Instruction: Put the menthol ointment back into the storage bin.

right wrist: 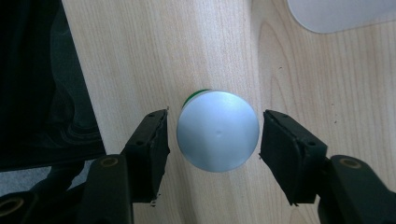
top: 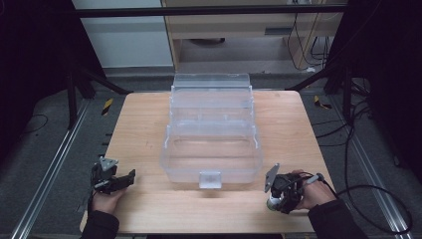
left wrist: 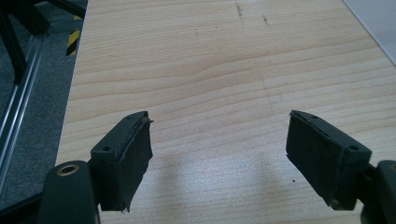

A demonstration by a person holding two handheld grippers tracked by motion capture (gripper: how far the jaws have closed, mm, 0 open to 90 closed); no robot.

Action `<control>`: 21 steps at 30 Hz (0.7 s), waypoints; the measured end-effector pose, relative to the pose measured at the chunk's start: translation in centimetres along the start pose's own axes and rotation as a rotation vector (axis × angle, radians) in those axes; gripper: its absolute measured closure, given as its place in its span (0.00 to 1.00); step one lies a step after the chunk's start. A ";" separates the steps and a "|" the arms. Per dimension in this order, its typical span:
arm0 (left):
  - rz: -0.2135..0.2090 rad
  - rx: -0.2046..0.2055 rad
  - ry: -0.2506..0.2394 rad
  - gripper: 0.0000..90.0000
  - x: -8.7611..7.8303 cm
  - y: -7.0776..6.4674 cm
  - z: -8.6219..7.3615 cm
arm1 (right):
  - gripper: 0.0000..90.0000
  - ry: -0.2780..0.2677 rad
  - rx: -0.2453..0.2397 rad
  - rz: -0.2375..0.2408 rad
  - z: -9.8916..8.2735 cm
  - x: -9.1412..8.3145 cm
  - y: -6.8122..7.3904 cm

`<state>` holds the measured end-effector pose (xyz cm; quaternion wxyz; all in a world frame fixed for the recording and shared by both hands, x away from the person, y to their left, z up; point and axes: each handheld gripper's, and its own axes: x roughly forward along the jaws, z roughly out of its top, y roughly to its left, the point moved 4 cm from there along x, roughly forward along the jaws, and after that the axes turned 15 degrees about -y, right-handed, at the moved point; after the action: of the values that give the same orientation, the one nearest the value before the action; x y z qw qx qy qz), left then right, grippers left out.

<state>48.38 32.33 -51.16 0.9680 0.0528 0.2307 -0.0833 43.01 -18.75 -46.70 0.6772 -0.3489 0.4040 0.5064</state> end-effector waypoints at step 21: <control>0.001 0.002 0.001 0.25 0.0 0.0 0.0 | 0.55 0.045 0.020 0.028 0.1 0.8 -0.3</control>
<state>48.41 32.32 -51.16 0.9678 0.0539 0.2313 -0.0830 43.48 -18.44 -47.37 0.6642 -0.3476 0.4292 0.5037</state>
